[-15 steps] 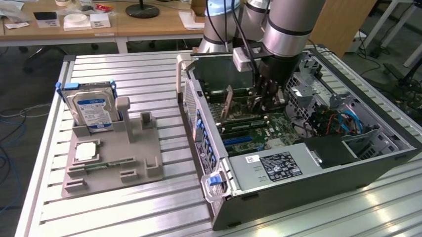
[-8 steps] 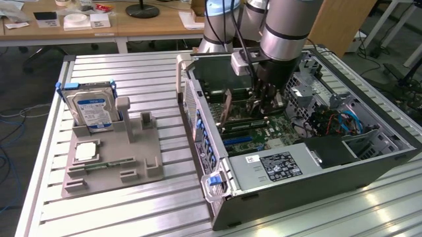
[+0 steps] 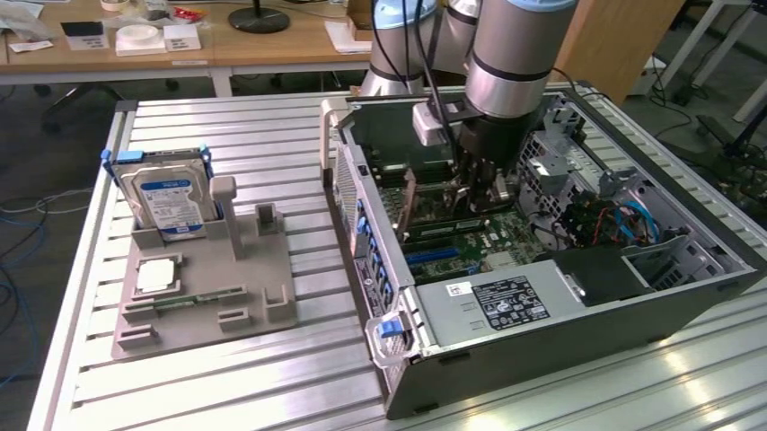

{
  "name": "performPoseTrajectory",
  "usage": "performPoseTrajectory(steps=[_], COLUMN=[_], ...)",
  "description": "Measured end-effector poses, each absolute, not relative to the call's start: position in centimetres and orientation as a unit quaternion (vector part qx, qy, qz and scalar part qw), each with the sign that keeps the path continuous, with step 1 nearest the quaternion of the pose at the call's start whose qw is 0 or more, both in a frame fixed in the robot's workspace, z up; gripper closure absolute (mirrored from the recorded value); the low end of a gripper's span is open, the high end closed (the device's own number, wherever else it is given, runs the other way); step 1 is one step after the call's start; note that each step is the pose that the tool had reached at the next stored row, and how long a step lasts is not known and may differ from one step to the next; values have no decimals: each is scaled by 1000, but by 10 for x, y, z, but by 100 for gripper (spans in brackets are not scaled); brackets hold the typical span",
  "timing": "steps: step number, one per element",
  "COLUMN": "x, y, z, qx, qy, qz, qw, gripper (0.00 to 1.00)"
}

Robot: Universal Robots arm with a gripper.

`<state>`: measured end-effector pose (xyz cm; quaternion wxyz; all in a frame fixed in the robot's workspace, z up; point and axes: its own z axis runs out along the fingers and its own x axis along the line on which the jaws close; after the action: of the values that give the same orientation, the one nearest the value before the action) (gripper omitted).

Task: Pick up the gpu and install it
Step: 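Insert the gpu into the slot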

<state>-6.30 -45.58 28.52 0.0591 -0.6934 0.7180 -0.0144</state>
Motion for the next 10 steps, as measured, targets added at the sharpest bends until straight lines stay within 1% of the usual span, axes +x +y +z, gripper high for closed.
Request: performPoseTrajectory(steps=[3,6,10], x=[-65,-65,-65], y=[-459,-459,-459], z=[284,282,279], qx=[-693,-694,-694], qy=[718,718,719], qz=[-15,-18,-11], qw=[59,53,45], gripper=[72,72,72])
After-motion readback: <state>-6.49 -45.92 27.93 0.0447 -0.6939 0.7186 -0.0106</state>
